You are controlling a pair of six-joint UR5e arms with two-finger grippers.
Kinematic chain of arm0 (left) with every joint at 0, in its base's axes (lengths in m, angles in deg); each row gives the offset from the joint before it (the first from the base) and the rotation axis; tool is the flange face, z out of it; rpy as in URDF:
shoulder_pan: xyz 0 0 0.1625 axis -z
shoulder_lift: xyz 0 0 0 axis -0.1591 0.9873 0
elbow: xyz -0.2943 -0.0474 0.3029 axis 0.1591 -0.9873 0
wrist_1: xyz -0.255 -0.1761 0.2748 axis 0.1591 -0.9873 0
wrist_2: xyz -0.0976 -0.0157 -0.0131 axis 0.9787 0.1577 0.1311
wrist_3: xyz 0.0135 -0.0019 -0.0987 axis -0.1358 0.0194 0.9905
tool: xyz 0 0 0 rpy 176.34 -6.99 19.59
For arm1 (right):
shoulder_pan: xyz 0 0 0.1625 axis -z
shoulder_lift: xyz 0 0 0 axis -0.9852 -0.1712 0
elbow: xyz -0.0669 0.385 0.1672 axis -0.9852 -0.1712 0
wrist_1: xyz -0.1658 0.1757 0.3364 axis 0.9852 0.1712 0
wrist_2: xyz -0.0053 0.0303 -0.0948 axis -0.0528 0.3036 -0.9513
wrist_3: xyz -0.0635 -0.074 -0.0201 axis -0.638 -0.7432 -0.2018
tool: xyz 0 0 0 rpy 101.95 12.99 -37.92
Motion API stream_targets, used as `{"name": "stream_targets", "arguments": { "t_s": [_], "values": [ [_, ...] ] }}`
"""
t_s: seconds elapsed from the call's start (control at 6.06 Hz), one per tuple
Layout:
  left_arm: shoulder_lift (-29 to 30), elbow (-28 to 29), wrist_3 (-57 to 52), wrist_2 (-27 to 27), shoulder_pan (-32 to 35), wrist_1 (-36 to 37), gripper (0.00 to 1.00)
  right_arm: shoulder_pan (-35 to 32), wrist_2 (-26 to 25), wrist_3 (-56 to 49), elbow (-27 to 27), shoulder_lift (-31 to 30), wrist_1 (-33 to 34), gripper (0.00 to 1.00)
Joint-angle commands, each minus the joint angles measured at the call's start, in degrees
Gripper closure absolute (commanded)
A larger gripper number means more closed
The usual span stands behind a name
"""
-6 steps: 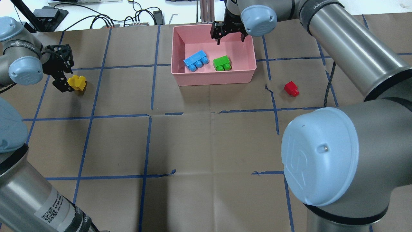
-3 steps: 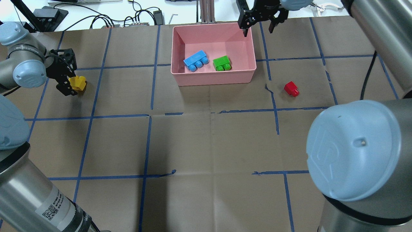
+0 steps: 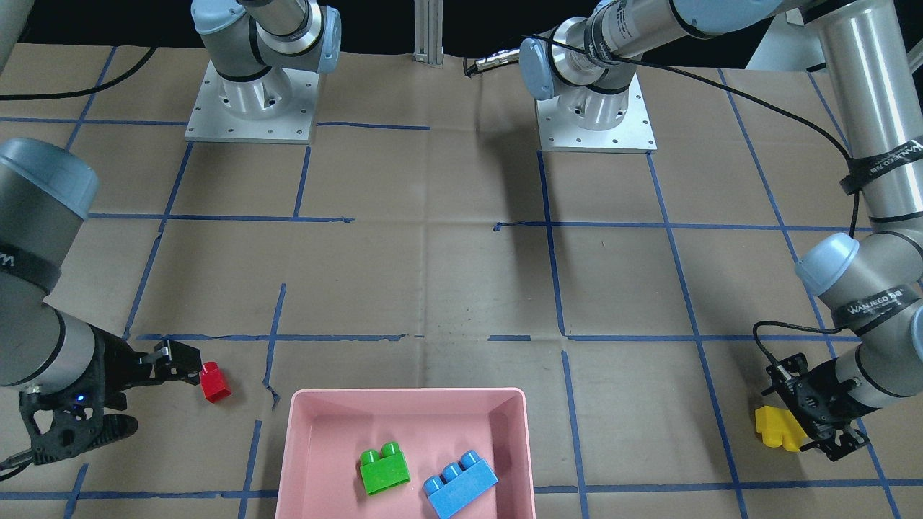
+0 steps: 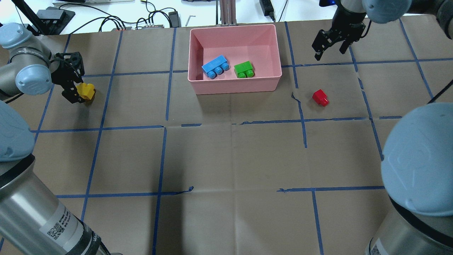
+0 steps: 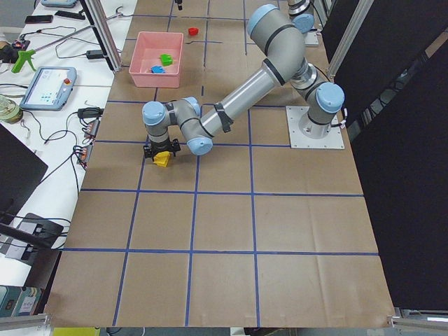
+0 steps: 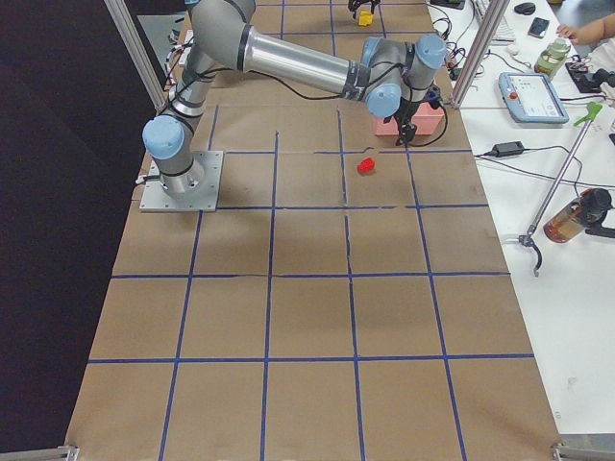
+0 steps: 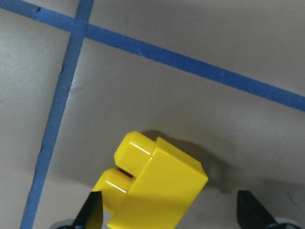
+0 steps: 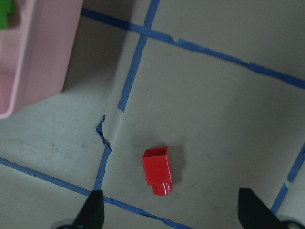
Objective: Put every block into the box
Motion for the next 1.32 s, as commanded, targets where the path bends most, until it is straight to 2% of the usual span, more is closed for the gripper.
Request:
{"name": "stream_targets", "arguments": {
  "t_s": [0.0,0.17,0.33,0.5,0.66,0.83,0.99,1.16],
  "values": [
    [1.18,0.57,-0.49,0.17,0.06,1.51,0.0,0.97,-0.24,-0.79,18.91,-4.23,22.29,0.01],
    [1.45,1.1,-0.58,0.34,0.06,1.51,0.0,0.44,0.1,-0.79,19.87,-2.58,28.09,0.01],
    [1.97,1.19,-0.41,0.52,0.06,1.43,0.0,0.44,0.19,-0.62,19.96,-0.57,28.58,0.01],
    [2.15,1.1,-0.06,1.56,0.06,1.43,0.07,0.35,0.11,-0.18,20.05,1.46,28.32,0.01],
    [2.15,1.19,0.56,1.92,0.06,1.43,0.5,0.35,0.11,-0.18,20.49,1.74,27.36,0.12],
    [1.89,1.19,1.61,1.93,0.06,1.43,0.89,0.35,-0.5,-0.26,20.49,1.65,26.92,0.26],
    [1.63,1.19,1.7,1.93,0.06,1.43,0.93,0.35,-0.68,-0.35,20.23,1.48,26.91,0.54],
    [1.01,1.19,2.23,1.93,0.06,1.43,1.0,0.35,-0.68,-0.26,20.05,1.39,26.91,0.7]
  ]
}}
